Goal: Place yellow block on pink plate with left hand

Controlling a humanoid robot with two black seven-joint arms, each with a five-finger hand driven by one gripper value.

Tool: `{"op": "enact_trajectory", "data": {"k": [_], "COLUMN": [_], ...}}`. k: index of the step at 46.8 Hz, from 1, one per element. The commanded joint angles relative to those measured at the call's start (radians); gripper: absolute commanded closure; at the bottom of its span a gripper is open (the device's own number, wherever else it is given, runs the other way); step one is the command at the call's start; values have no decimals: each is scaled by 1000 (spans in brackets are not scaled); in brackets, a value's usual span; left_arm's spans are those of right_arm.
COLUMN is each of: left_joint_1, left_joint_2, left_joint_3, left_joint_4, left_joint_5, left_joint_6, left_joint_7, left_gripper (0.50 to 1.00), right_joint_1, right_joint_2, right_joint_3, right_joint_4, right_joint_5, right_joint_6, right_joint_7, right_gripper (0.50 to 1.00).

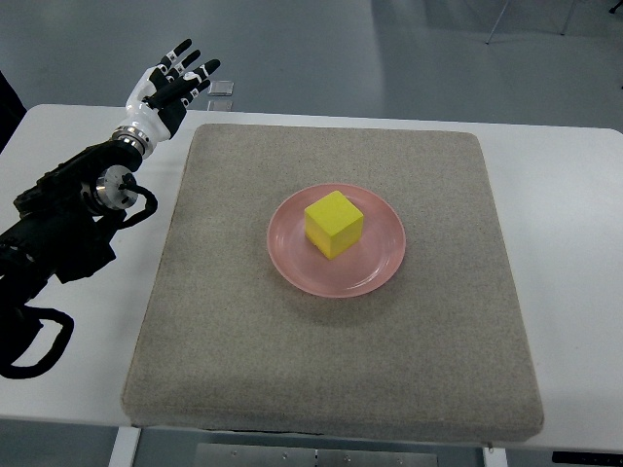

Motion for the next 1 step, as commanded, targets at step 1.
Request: {"op": "enact_trajectory", "data": {"k": [1], "left_joint_1": [2], "left_joint_2": [-2], "left_joint_3": [0], "left_joint_4": [0], "left_joint_5": [1], "left_joint_6": [0], "left_joint_7": [0], "left_gripper": [538], "right_joint_1": [1], "right_joint_2": [0], "right_joint_3": [-1], "right_joint_4": [2], "right_joint_5": [-2], "right_joint_6": [0], "right_joint_7": [0], "right_gripper": [576]}}
